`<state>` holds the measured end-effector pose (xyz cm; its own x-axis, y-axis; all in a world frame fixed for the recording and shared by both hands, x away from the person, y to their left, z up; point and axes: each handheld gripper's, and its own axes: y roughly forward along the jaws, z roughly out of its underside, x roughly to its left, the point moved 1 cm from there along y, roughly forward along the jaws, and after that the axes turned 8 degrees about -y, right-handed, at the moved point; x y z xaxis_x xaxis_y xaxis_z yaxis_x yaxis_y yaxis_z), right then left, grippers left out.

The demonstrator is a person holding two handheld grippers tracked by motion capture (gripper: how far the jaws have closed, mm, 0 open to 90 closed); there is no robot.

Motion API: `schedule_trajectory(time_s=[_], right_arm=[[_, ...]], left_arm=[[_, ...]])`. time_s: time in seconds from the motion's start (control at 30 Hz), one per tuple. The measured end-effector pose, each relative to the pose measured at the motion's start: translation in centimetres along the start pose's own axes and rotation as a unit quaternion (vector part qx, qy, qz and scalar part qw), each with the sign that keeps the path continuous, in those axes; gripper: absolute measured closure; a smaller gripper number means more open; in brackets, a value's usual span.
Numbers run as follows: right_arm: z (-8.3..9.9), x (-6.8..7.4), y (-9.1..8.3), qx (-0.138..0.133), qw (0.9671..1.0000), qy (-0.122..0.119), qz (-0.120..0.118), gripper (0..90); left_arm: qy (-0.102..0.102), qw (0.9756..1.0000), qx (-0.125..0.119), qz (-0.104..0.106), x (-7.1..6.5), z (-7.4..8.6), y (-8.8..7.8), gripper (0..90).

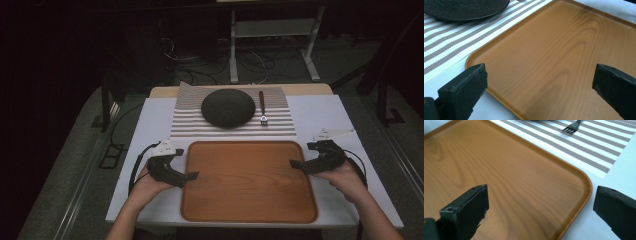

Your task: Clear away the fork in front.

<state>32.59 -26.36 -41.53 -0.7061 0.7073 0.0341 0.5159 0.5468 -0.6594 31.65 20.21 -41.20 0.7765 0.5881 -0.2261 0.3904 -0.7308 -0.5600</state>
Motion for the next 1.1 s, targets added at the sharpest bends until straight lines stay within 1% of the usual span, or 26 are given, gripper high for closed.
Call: schedule_trajectory(time_s=[0.3,0.43,0.7,0.77,1.1], right_arm=[[-1.0,-0.8,1.1,0.002,1.0,0.007,0.001,0.1],[-1.4,-1.2,1.5,0.002,0.9999,0.015,0.001,0.2],[-2.1,-1.8,2.4,0.003,0.9999,0.017,0.002,1.2],[-2.2,-1.9,2.7,0.007,0.9999,0.013,0.004,1.2],[-3.0,-2.6,3.8,0.013,0.9997,0.018,0.007,1.3]], left_arm=[[-0.001,1.0,0.001,-0.001,0.1,0.0,0.0,0.0],[-0.001,1.0,0.0,0.0,0.0,0.0,0.0,0.0],[-0.003,1.0,-0.002,0.0,0.1,0.0,0.0,0.0],[-0.003,1.0,-0.003,0.0,0.1,0.0,0.0,0.0],[-0.002,1.0,-0.001,0.001,0.0,0.1,0.2,0.0]])
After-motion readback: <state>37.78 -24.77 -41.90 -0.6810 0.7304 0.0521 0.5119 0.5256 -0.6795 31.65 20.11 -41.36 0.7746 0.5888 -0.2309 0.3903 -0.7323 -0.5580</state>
